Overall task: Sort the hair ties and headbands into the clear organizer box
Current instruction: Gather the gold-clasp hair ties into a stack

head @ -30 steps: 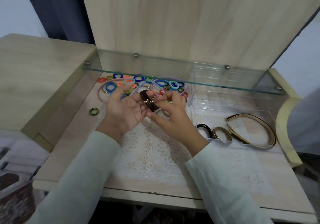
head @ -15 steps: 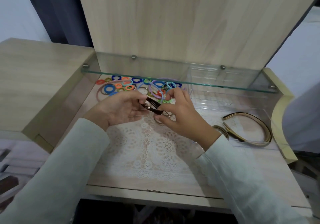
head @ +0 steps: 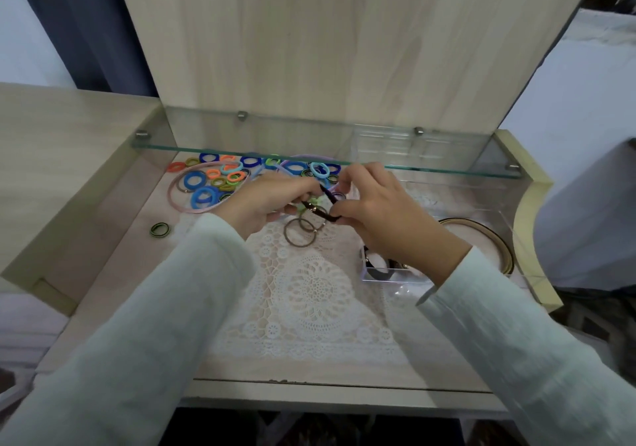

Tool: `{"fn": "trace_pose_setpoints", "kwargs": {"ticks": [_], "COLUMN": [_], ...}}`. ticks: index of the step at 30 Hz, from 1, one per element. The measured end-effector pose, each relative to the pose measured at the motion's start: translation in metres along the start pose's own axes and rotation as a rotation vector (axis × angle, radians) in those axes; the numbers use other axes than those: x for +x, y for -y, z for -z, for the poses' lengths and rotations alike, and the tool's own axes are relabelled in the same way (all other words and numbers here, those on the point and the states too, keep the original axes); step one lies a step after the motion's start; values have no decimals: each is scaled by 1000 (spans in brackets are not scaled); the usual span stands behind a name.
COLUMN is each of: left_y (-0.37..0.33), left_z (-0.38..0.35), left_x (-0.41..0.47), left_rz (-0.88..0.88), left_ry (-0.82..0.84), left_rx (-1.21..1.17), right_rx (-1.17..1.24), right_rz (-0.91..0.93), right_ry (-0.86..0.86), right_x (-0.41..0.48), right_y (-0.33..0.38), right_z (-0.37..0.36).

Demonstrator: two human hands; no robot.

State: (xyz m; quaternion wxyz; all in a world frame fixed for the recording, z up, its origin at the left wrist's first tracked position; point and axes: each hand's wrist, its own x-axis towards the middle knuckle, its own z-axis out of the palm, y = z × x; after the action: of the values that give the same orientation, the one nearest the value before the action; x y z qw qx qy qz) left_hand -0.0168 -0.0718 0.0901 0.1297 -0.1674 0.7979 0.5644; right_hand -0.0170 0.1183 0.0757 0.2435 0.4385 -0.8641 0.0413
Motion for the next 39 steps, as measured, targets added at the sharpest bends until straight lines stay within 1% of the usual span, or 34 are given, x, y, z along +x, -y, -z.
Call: {"fn": "trace_pose_setpoints", "kwargs": {"ticks": [5, 11, 15, 22, 26, 28, 34, 37, 39], "left_y": [-16, -28, -31, -17, -14, -13, -11, -7, 2], "left_z": [-26, -64, -80, -89, -91, -93, -98, -100, -100], "left_x": [6, 9, 12, 25, 24, 22, 18, 14, 16], "left_rz": [-43, -84, -105, -197, -238, -254, -328, -370, -423], "left_ry": [31, 64, 61, 36, -75, -140, -242, -280, -302], "left_rx": [17, 105, 234, 448, 677, 746, 827, 811, 759], "right_rx": [-54, -109, -113, -92, -69, -59, -37, -54, -63], "right_rz": [-27, -104, -148, -154, -142, -146, -205, -216, -230], "right_ry": [-1, 27, 56, 166, 220, 245, 374, 423, 458], "right_x": [-17, -47, -62, -61, -57, -56, -56, -54, -53], "right_y": [-24, -48, -55, -62, -64, -64, -64, -63, -62], "right_z": [8, 10, 2, -10, -15, -18, -13, -11, -11]}}
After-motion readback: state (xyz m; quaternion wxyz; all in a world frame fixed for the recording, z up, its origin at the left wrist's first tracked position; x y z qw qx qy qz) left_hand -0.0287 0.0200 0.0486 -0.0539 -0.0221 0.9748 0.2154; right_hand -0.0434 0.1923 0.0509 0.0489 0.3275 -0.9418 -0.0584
